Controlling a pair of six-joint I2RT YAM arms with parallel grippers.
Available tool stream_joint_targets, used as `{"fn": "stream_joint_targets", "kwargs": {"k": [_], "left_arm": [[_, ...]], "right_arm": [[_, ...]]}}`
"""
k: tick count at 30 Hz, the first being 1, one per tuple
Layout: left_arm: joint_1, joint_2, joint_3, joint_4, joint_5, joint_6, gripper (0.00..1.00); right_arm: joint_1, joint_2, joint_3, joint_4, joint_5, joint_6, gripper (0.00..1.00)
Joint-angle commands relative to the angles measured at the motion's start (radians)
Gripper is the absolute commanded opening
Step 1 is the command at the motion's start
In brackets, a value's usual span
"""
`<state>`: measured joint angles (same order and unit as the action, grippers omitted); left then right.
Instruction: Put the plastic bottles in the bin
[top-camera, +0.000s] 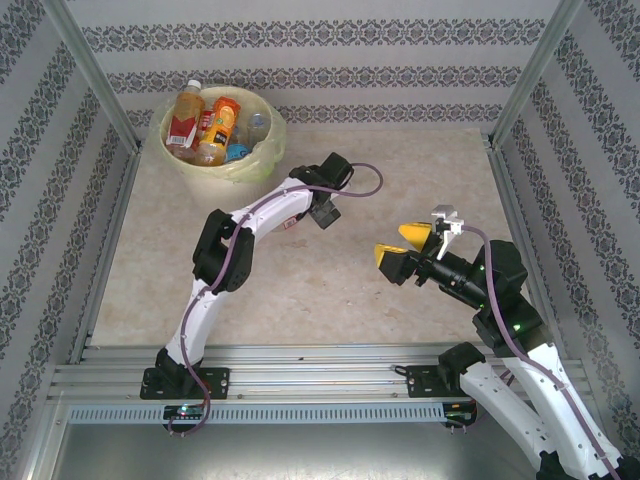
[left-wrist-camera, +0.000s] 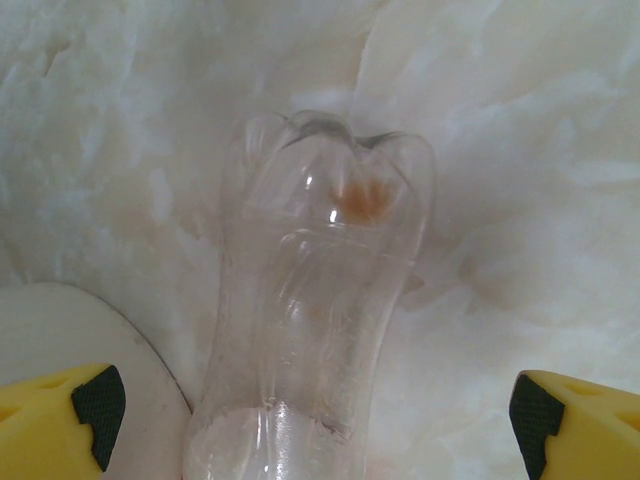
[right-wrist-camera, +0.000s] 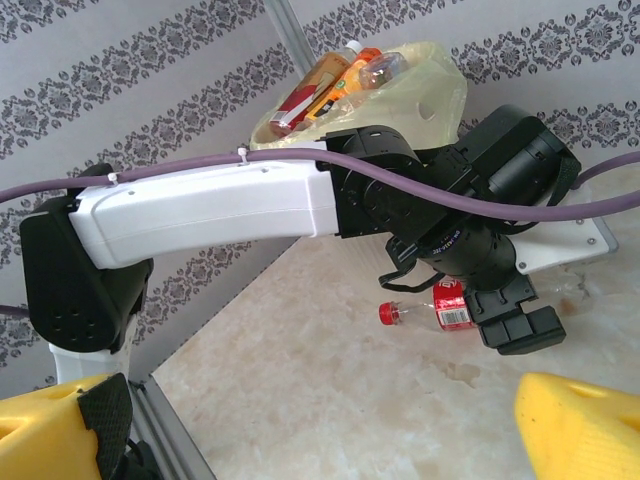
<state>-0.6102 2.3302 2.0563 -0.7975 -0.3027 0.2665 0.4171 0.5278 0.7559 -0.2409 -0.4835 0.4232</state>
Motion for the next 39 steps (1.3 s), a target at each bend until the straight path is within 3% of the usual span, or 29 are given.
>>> {"fn": "stream_joint_targets", "kwargs": {"k": [1,21,29,39], "left_arm": [[0.024,0.029,0.045,-0.077,-0.024,0.002,0.99],[0.081,0.057,0.062,-0.224,0.108,-0.004,0.87],[0.082,0.09,0.118,-0.282,0.14,-0.024,0.74],[0.084,0.103,0.129,-0.322,0.169,-0.033,0.79]], "right_arm": [[0.014,-0.002,-0.012,0.009,0.013,0.006,0.98],[0.014,0.002,-0.013,0.016,0.014,0.009,0.98],[0.014,-0.002,-0.015,0.013,0.016,0.009,0.98],[0.014,-0.001,-0.015,0.013,0.016,0.008,0.98]]}}
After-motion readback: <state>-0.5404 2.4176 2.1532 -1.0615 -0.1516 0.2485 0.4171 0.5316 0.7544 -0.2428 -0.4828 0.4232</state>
